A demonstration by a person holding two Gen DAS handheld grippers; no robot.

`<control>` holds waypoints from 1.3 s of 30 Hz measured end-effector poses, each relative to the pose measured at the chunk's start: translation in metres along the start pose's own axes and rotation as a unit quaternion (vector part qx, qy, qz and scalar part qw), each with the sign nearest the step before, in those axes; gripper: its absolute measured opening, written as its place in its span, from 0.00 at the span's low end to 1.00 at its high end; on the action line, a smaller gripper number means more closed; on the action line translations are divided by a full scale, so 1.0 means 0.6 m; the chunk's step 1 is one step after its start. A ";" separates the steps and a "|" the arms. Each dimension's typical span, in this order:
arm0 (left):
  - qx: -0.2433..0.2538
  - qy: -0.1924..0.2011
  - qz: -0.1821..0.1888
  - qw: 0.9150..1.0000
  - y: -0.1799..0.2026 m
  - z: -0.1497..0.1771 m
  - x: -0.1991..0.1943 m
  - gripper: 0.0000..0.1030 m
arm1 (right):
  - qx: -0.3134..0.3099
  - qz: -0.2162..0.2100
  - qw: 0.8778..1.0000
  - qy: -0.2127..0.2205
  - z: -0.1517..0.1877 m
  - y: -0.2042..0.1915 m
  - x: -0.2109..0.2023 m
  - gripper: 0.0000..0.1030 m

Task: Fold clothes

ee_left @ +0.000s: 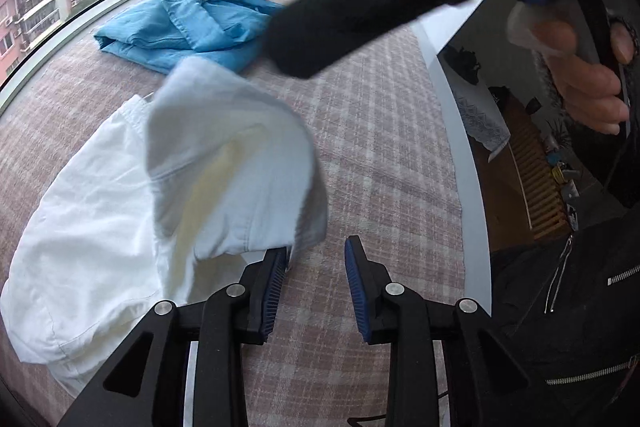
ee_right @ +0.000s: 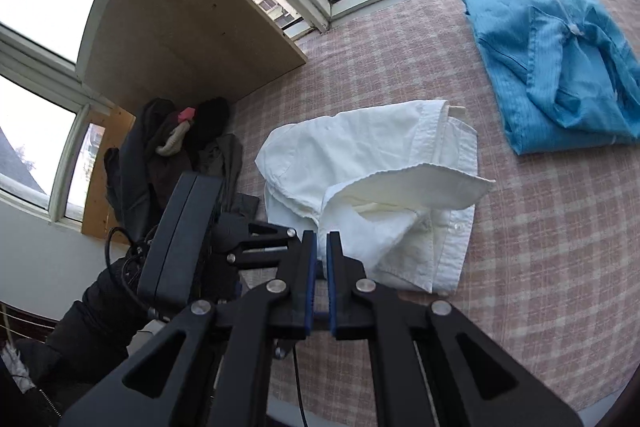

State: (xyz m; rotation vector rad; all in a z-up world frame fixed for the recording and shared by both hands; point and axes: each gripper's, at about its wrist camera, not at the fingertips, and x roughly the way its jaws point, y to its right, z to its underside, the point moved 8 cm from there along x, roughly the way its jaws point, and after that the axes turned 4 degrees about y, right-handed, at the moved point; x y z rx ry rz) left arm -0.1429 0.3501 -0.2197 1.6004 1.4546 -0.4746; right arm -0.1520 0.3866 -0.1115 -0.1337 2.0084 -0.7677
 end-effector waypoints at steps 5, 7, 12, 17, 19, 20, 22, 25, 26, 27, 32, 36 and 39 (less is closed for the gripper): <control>-0.013 0.003 -0.015 1.000 -0.019 -0.006 -0.003 0.27 | -0.009 0.103 0.995 0.004 0.072 0.098 0.006 0.34; -0.011 -0.001 -0.019 1.000 -0.020 -0.008 -0.002 0.27 | -0.019 0.125 0.992 -0.015 0.097 0.120 0.041 0.33; -0.012 -0.005 -0.025 1.000 -0.017 -0.010 0.000 0.27 | -0.069 0.138 0.987 -0.035 0.109 0.116 0.106 0.33; -0.006 -0.013 -0.030 0.999 -0.017 -0.006 0.004 0.27 | -0.062 0.154 0.983 -0.074 0.121 0.128 0.142 0.33; -0.003 -0.015 -0.030 0.999 -0.016 -0.006 0.007 0.27 | -0.049 0.157 0.983 -0.082 0.121 0.135 0.150 0.26; -0.001 -0.017 -0.031 0.999 -0.016 -0.005 0.008 0.27 | -0.044 0.154 0.984 -0.081 0.119 0.136 0.152 0.23; 0.003 -0.021 -0.034 0.999 -0.016 -0.004 0.011 0.27 | -0.037 0.151 0.984 -0.082 0.115 0.139 0.156 0.13; 0.008 -0.025 -0.039 0.999 -0.017 -0.002 0.013 0.27 | -0.033 0.137 0.986 -0.091 0.113 0.137 0.160 0.03; 0.009 -0.027 -0.041 0.999 -0.018 -0.002 0.014 0.27 | -0.042 0.143 0.985 -0.091 0.112 0.134 0.158 0.03; 0.012 -0.028 -0.044 0.999 -0.019 -0.002 0.015 0.27 | -0.051 0.146 0.984 -0.090 0.111 0.130 0.156 0.03; 0.025 -0.034 -0.058 0.997 -0.019 0.001 0.014 0.27 | -0.059 0.137 0.986 -0.071 0.096 0.115 0.121 0.01; 0.024 -0.042 -0.072 0.996 -0.023 0.004 0.019 0.27 | -0.051 0.148 0.986 -0.052 0.076 0.130 0.088 0.01; 0.023 -0.044 -0.064 0.997 -0.017 0.009 0.025 0.27 | -0.027 0.134 0.989 -0.052 0.069 0.149 0.077 0.01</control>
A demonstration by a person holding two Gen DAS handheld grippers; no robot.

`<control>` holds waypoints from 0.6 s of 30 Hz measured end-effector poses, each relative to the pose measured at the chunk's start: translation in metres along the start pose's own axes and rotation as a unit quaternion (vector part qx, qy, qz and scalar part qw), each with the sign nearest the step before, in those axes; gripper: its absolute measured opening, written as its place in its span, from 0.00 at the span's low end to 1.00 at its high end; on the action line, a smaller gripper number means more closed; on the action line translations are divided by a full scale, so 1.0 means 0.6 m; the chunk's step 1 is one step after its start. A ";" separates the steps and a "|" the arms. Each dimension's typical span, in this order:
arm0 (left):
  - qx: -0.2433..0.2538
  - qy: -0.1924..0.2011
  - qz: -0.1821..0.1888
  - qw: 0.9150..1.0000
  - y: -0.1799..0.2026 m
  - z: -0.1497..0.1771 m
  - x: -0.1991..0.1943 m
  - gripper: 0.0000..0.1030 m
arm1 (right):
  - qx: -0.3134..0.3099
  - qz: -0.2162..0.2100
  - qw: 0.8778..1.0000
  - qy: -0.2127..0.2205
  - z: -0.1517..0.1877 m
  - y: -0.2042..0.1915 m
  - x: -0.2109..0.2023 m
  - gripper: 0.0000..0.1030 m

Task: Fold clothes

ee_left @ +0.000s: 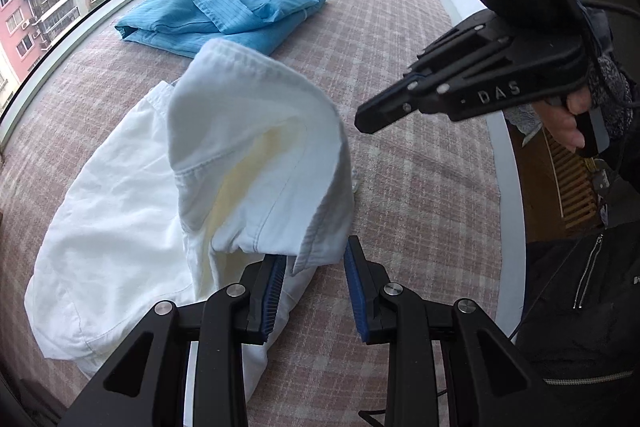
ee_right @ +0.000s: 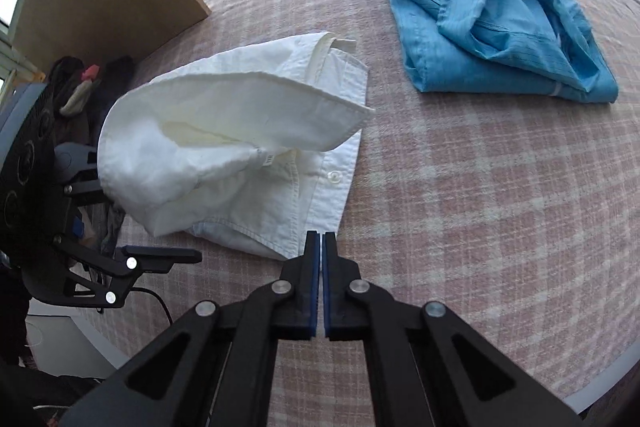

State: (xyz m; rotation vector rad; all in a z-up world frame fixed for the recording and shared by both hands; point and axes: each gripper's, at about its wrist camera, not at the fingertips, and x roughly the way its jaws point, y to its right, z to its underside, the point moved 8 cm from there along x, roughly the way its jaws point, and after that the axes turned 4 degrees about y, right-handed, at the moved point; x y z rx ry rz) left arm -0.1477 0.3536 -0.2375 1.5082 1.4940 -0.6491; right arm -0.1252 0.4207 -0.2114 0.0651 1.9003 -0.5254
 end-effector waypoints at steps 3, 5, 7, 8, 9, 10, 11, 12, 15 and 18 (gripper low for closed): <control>0.000 -0.002 -0.003 1.000 0.001 0.002 0.002 0.27 | 0.047 -0.050 0.997 -0.025 0.034 -0.004 0.024 0.03; -0.005 -0.005 -0.011 1.000 -0.003 0.002 0.005 0.26 | 0.039 -0.018 0.999 -0.016 0.042 -0.008 0.034 0.05; -0.005 -0.010 -0.020 1.000 -0.007 0.004 0.007 0.23 | 0.000 0.006 1.000 -0.015 0.053 -0.027 0.040 0.06; -0.003 -0.011 -0.025 1.000 -0.007 0.004 0.007 0.20 | -0.016 -0.001 1.000 -0.022 0.058 -0.041 0.041 0.07; -0.001 -0.010 -0.030 1.000 -0.006 0.004 0.006 0.20 | -0.028 -0.007 0.999 -0.026 0.062 -0.055 0.039 0.08; 0.001 -0.009 -0.034 0.999 -0.006 0.004 0.004 0.20 | -0.032 -0.012 0.999 -0.023 0.062 -0.066 0.034 0.10; 0.003 -0.005 -0.036 0.999 -0.005 0.003 0.000 0.19 | -0.037 -0.018 0.999 -0.019 0.061 -0.077 0.028 0.11; 0.003 0.000 -0.036 0.999 -0.005 0.000 -0.004 0.18 | -0.040 -0.025 0.999 -0.014 0.056 -0.086 0.019 0.12; 0.007 0.014 -0.036 0.999 -0.001 -0.008 -0.015 0.10 | -0.032 -0.051 0.998 0.008 0.033 -0.107 -0.015 0.16; 0.009 0.027 -0.041 0.999 0.002 -0.015 -0.023 0.04 | -0.035 -0.062 0.997 0.012 0.009 -0.113 -0.036 0.36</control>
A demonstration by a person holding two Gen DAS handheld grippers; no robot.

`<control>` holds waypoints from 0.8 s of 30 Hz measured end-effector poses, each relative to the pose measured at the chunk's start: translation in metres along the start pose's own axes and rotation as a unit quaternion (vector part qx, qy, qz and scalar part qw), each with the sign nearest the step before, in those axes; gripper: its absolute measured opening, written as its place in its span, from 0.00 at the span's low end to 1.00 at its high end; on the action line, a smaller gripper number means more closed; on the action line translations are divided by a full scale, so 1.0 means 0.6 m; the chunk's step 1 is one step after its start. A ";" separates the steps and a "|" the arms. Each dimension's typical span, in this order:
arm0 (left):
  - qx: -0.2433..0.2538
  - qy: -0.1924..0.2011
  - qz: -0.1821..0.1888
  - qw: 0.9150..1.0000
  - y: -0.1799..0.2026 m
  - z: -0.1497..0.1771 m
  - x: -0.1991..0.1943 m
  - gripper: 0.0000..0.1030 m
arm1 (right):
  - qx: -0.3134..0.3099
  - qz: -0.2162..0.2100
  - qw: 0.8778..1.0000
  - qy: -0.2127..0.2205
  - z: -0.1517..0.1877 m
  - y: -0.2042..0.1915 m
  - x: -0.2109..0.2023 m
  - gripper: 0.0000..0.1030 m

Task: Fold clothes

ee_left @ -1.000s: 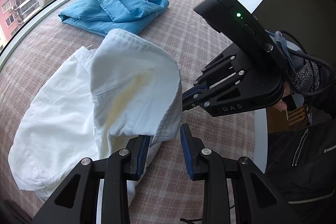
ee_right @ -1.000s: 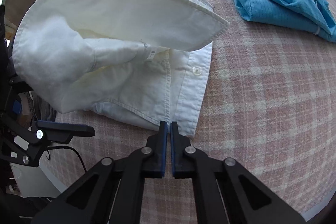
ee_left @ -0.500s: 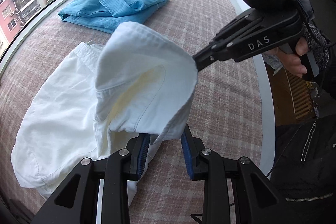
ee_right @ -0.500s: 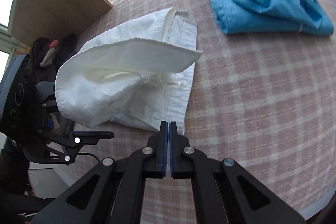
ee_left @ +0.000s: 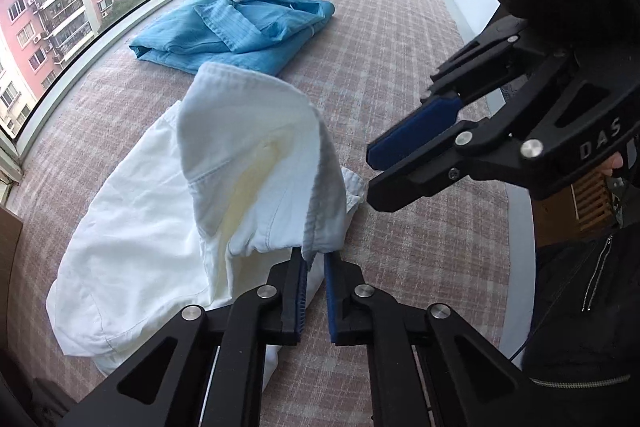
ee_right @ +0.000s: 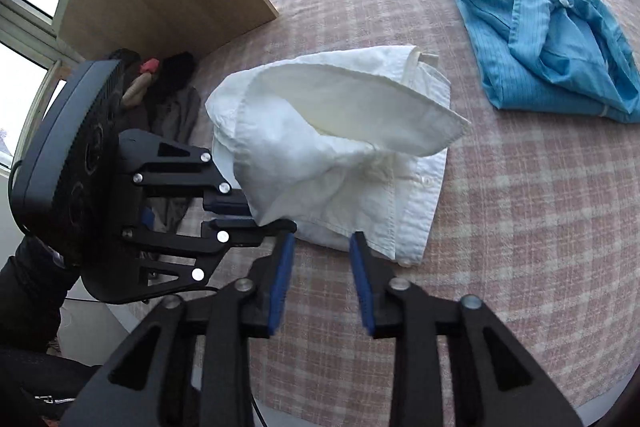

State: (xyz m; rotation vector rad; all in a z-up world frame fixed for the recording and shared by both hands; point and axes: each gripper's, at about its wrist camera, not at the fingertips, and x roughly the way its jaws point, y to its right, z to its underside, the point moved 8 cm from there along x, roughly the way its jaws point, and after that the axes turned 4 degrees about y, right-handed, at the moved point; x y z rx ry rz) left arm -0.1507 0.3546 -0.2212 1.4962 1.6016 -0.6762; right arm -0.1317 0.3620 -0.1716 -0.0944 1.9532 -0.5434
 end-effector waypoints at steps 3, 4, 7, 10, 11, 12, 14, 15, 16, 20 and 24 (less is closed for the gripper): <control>-0.005 0.011 0.000 1.000 -0.001 0.000 -0.012 0.03 | 0.000 -0.011 1.000 0.005 -0.023 -0.006 0.012 0.36; -0.006 0.016 0.000 1.000 -0.002 0.000 -0.017 0.02 | 0.001 -0.007 1.000 0.008 -0.025 -0.007 0.016 0.35; -0.013 0.030 0.002 0.999 -0.001 -0.001 -0.032 0.02 | 0.005 -0.003 1.000 0.002 -0.013 -0.002 0.014 0.32; -0.011 0.039 0.002 0.999 0.001 0.004 -0.042 0.02 | -0.002 0.006 1.000 0.018 -0.010 -0.011 0.000 0.32; -0.014 0.040 0.006 0.999 0.002 0.006 -0.041 0.03 | -0.005 0.011 1.000 0.023 -0.010 -0.012 -0.003 0.33; -0.022 0.038 0.010 0.999 0.001 0.010 -0.037 0.04 | -0.008 0.016 0.999 0.028 -0.010 -0.013 -0.006 0.33; -0.046 0.030 0.021 0.998 -0.005 0.021 -0.027 0.04 | -0.011 0.027 0.999 0.034 -0.008 -0.012 -0.007 0.33; -0.058 0.027 0.024 0.998 -0.007 0.029 -0.025 0.04 | -0.004 0.033 0.999 0.026 -0.001 -0.002 0.003 0.33; -0.065 0.023 0.026 0.997 -0.008 0.038 -0.025 0.04 | 0.003 0.039 0.999 0.017 0.006 0.008 0.013 0.33; -0.052 0.009 0.014 0.999 -0.006 0.074 -0.051 0.10 | 0.030 0.046 0.998 0.007 0.051 0.039 0.033 0.33; -0.043 0.009 -0.017 0.999 -0.038 0.076 -0.078 0.10 | 0.047 0.043 0.998 0.013 0.092 0.045 0.046 0.33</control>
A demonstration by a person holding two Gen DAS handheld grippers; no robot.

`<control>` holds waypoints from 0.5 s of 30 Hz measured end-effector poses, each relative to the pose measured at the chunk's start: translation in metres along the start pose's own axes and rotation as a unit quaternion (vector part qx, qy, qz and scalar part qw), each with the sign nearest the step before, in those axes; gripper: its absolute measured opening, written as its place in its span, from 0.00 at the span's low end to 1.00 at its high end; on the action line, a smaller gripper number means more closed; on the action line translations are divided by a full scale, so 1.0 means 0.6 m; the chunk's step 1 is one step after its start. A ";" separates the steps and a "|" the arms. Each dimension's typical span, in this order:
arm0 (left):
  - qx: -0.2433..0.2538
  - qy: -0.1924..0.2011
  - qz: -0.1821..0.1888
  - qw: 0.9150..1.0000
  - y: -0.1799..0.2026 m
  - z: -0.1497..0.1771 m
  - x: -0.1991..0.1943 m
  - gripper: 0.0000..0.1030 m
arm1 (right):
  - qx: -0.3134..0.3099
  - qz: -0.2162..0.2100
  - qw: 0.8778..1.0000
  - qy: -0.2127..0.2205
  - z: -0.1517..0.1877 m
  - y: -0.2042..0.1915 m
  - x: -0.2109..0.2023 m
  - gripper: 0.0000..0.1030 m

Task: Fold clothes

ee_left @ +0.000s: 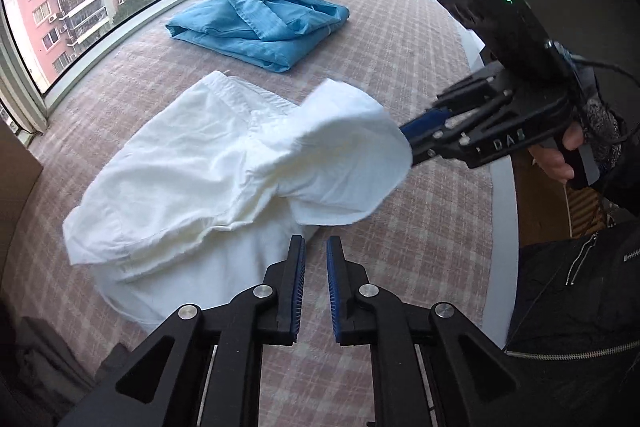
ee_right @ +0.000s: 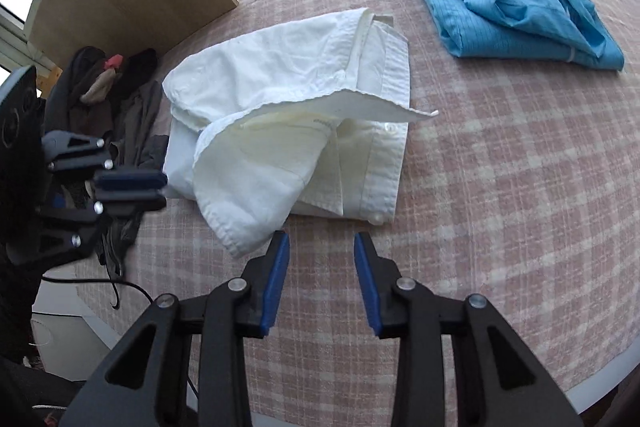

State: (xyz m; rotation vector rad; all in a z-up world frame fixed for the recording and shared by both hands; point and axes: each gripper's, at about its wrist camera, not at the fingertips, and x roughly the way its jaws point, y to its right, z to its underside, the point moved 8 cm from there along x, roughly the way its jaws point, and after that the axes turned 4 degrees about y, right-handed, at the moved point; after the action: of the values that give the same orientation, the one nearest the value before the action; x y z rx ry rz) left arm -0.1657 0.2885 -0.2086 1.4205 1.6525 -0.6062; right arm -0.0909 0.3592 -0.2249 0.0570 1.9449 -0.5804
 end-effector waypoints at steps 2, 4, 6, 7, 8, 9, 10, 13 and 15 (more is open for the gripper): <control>-0.007 0.004 -0.014 1.000 -0.025 -0.014 0.002 0.10 | 0.026 -0.019 0.999 0.004 0.011 0.001 0.006 0.33; -0.010 0.006 -0.021 1.000 -0.043 -0.031 0.016 0.10 | 0.036 -0.022 0.999 -0.001 0.025 -0.001 0.009 0.33; 0.009 -0.005 -0.035 0.999 -0.055 -0.039 0.043 0.10 | 0.055 -0.028 0.998 -0.002 0.040 -0.005 0.006 0.33; 0.010 -0.019 -0.032 0.999 -0.061 -0.036 0.059 0.10 | 0.067 -0.036 0.997 -0.005 0.048 -0.008 0.005 0.33; 0.009 -0.031 -0.030 0.999 -0.068 -0.033 0.075 0.10 | 0.080 -0.044 0.996 -0.007 0.056 -0.012 0.003 0.33; 0.005 -0.043 -0.028 0.999 -0.076 -0.027 0.089 0.10 | 0.091 -0.050 0.995 -0.007 0.063 -0.017 0.003 0.33; 0.004 -0.054 -0.026 0.998 -0.082 -0.021 0.103 0.10 | 0.096 -0.050 0.994 -0.001 0.067 -0.026 0.007 0.33; 0.009 -0.067 -0.022 0.997 -0.086 -0.007 0.121 0.10 | 0.126 -0.045 0.991 0.022 0.072 -0.047 0.020 0.33; 0.007 -0.065 -0.014 0.998 -0.087 -0.004 0.119 0.10 | 0.169 -0.057 0.983 0.039 0.069 -0.051 0.034 0.33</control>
State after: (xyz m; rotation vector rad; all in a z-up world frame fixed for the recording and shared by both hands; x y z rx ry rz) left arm -0.2156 0.3173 -0.2757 1.3412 1.5704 -0.7112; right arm -0.0740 0.3104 -0.2448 0.1859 1.9145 -0.9942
